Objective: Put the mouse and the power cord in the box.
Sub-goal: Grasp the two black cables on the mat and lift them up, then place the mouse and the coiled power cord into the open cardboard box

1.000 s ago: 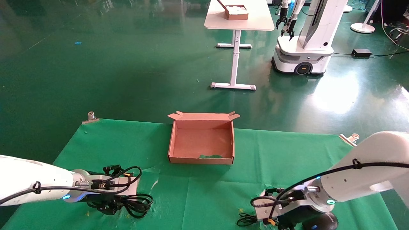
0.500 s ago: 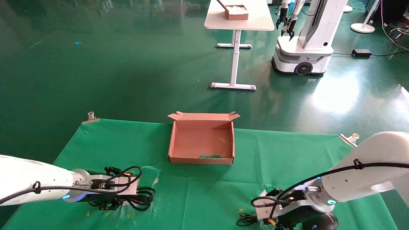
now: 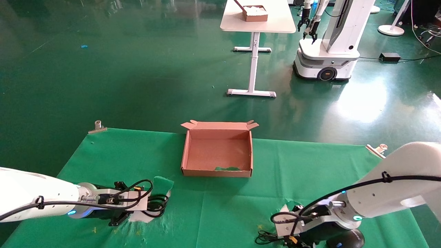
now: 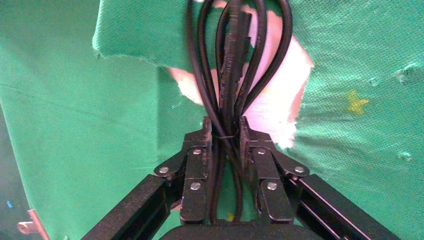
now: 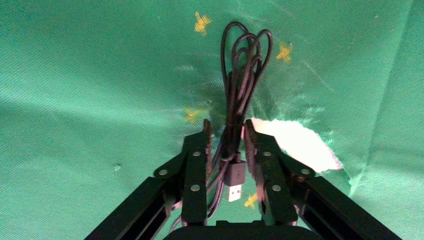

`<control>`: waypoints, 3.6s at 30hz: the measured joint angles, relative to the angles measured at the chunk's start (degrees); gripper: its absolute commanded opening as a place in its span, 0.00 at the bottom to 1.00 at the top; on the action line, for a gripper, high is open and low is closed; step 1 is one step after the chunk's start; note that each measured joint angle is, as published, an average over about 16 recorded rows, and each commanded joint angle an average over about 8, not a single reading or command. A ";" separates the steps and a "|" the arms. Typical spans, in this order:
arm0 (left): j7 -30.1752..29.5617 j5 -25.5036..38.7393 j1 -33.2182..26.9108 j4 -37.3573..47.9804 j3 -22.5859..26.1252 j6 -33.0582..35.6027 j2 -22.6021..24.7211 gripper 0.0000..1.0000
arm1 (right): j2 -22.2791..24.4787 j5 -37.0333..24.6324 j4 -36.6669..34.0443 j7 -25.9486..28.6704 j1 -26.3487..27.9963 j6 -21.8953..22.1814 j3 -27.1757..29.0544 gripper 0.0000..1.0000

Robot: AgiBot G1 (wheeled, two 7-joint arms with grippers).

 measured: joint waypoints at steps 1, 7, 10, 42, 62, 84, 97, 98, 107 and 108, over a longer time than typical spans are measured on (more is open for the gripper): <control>0.00 0.00 0.00 0.00 0.00 0.00 0.00 0.00 | 0.00 0.00 0.01 0.00 0.00 0.00 0.00 0.00; 0.00 0.03 0.00 0.00 0.00 0.00 -0.01 0.00 | 0.02 0.02 0.02 0.00 -0.02 0.00 0.01 0.00; 0.00 -0.01 -0.13 0.00 -0.08 0.02 -0.12 0.00 | 0.04 0.04 0.04 0.00 -0.01 0.00 0.03 0.00; 10.41 -16.76 -19.28 18.99 -7.53 -3.29 14.99 0.00 | 9.87 0.17 2.36 1.33 19.29 0.59 6.82 0.00; 2.46 -12.74 -15.43 21.33 17.28 -27.61 21.31 1.00 | 15.03 -0.57 8.94 4.97 21.33 -1.66 7.85 0.00; -6.56 -19.10 -21.28 29.84 28.16 -33.62 19.66 1.00 | 11.48 0.99 7.22 2.28 21.50 -0.86 7.75 0.00; -5.06 -22.11 -26.41 42.14 26.41 -33.17 13.78 1.00 | 1.71 0.21 2.04 -3.59 22.01 5.00 6.27 0.00; -4.72 -22.33 -26.59 42.55 26.28 -32.99 13.47 1.00 | 0.40 0.13 1.04 -4.46 22.15 5.84 6.12 0.00; -2.09 -23.79 -27.12 44.61 25.49 -32.21 13.10 1.00 | -11.11 2.16 -9.47 -13.45 22.42 13.92 3.91 0.00; -1.85 -23.92 -27.14 44.79 25.41 -32.22 13.17 1.00 | -12.04 2.70 -10.33 -14.34 22.22 14.94 3.37 0.00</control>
